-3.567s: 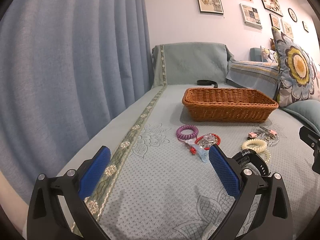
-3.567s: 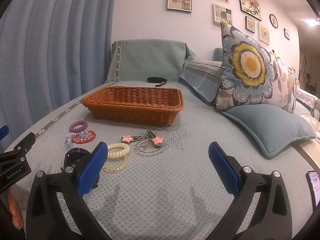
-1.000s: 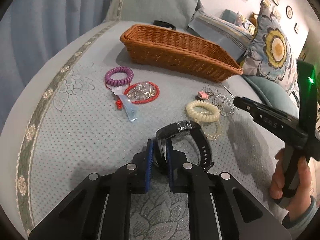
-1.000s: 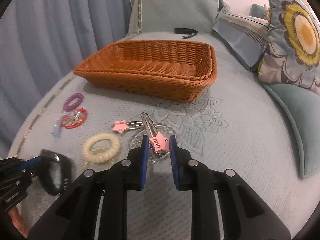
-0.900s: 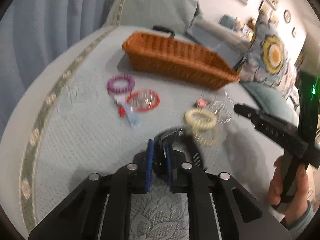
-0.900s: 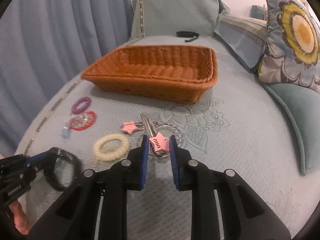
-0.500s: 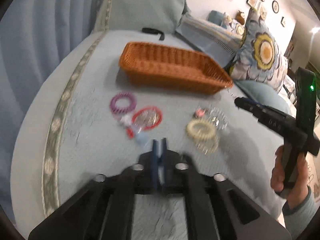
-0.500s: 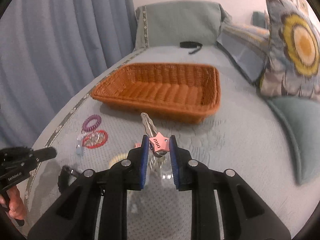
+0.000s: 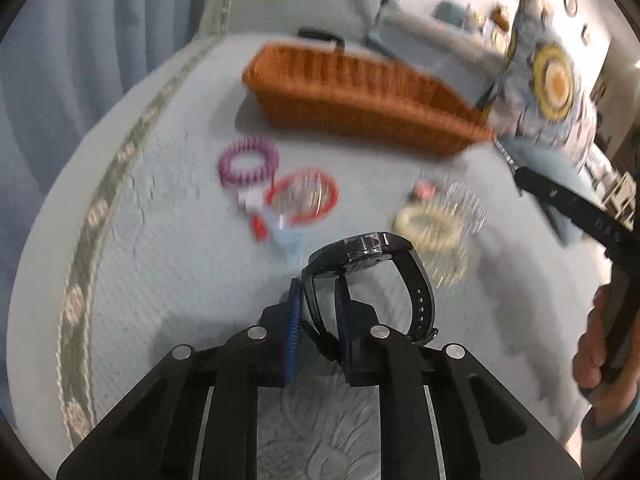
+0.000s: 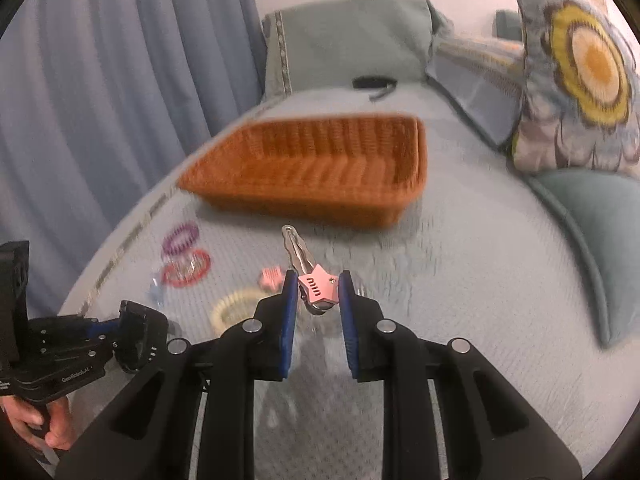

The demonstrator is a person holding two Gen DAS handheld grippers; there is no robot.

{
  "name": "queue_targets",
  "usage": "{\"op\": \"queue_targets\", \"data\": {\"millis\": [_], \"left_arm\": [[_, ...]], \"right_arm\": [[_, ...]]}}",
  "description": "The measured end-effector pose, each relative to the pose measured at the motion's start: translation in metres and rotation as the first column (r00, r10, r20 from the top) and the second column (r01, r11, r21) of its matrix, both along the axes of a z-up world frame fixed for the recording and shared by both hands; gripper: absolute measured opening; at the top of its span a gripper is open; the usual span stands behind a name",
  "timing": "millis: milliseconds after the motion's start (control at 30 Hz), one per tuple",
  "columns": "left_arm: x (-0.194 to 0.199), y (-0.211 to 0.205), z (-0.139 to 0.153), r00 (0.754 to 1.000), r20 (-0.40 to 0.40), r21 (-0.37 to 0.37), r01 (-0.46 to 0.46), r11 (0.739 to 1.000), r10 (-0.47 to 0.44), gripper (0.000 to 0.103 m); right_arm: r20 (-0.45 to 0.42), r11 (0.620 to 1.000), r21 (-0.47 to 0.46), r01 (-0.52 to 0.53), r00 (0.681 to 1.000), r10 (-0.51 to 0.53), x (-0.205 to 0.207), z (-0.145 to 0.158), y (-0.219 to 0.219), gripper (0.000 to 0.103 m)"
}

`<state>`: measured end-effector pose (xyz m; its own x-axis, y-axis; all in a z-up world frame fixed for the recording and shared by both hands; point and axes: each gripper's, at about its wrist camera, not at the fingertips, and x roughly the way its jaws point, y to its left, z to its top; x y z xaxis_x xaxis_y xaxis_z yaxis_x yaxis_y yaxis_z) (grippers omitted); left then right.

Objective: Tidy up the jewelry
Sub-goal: 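Carry the watch and star clip to the basket and open both tools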

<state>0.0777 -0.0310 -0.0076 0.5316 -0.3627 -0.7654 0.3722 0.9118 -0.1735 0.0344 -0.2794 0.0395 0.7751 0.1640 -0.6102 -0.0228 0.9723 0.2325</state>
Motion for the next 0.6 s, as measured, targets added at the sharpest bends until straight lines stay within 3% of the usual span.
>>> {"op": "queue_targets", "data": {"millis": [167,267,367,433,600], "left_arm": [[0.038,-0.03,0.063,0.99,0.141,-0.049,0.017,0.999,-0.01,0.014],[0.081,-0.059,0.082,0.985,0.174,-0.025,0.012,1.0,-0.007,0.014],[0.127,-0.085,0.078,0.99,0.144,0.019,0.006,1.0,-0.008,0.014],[0.157,-0.098,0.066,0.997,0.073,0.03,0.01,0.999,-0.012,0.014],[0.187,-0.117,0.038,1.0,-0.006,0.088,0.021,0.996,-0.02,0.014]], "right_arm": [[0.022,0.997,-0.075,0.023,1.0,-0.021,0.054,0.029,0.004,0.018],[-0.027,0.994,-0.104,0.024,0.999,-0.027,0.1,0.031,0.004,0.018],[-0.097,0.993,-0.117,0.021,0.995,-0.032,0.137,0.023,0.003,0.018],[-0.153,0.996,-0.091,0.006,0.988,-0.02,0.155,0.014,0.002,0.018],[-0.23,0.997,-0.079,0.004,0.973,-0.022,0.178,-0.004,0.0,0.018]]}}
